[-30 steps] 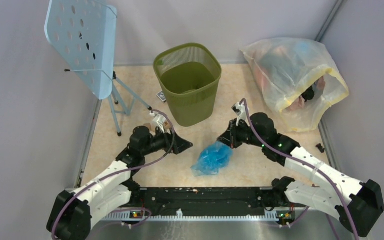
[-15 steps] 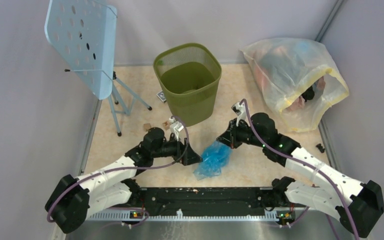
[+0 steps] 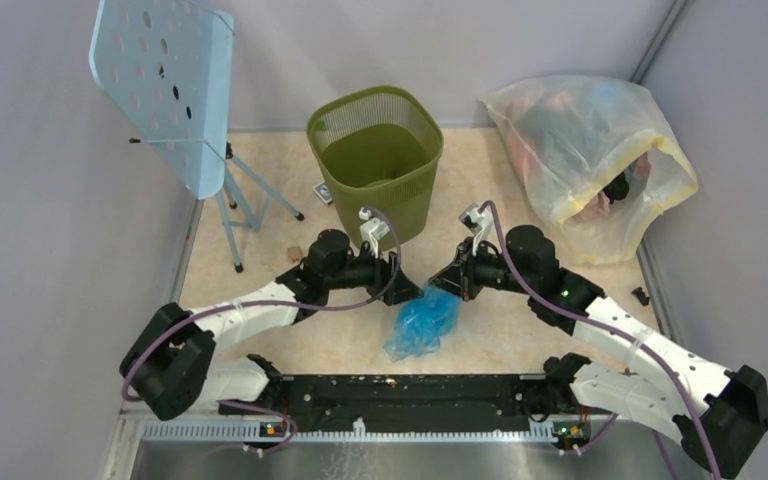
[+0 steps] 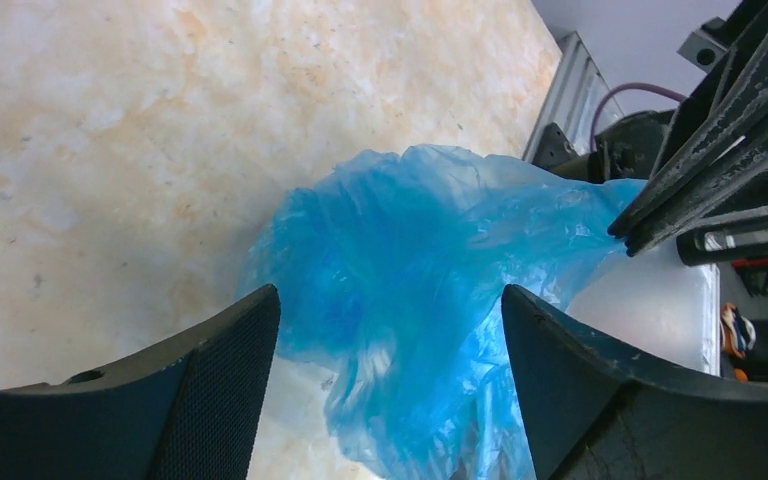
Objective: Put the trash bags into the trash bin
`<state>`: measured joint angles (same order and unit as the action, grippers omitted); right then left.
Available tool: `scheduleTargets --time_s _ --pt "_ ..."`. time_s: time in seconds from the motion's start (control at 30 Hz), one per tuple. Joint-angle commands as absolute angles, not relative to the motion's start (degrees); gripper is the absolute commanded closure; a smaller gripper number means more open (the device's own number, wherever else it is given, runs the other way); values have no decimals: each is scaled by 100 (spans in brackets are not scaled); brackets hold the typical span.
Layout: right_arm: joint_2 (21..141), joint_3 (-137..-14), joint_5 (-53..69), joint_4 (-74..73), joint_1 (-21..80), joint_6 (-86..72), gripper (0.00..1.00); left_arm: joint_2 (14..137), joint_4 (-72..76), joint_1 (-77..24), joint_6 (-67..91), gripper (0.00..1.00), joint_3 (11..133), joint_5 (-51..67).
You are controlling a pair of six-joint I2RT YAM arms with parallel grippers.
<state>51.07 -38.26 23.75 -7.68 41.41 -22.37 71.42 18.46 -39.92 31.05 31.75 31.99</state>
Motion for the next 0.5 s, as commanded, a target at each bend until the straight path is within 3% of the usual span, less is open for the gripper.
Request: scheduleTargets --time_s 0.0,0.2,0.33,0.47 --pt "5092 -4023 2615 -471 4148 -2087 99 7432 2910 -4036 3099 15 3336 4017" --pt "5197 -4113 2483 -462 4148 -2082 99 7231 3566 -4055 3254 26 3044 4457" --pt "5267 -4105 2563 -266 4145 -2130 99 7102 3457 -4053 3173 44 2997 4530" --pt "5326 -4172 2599 -237 4144 -2136 99 7096 3134 -4057 2925 69 3016 4457"
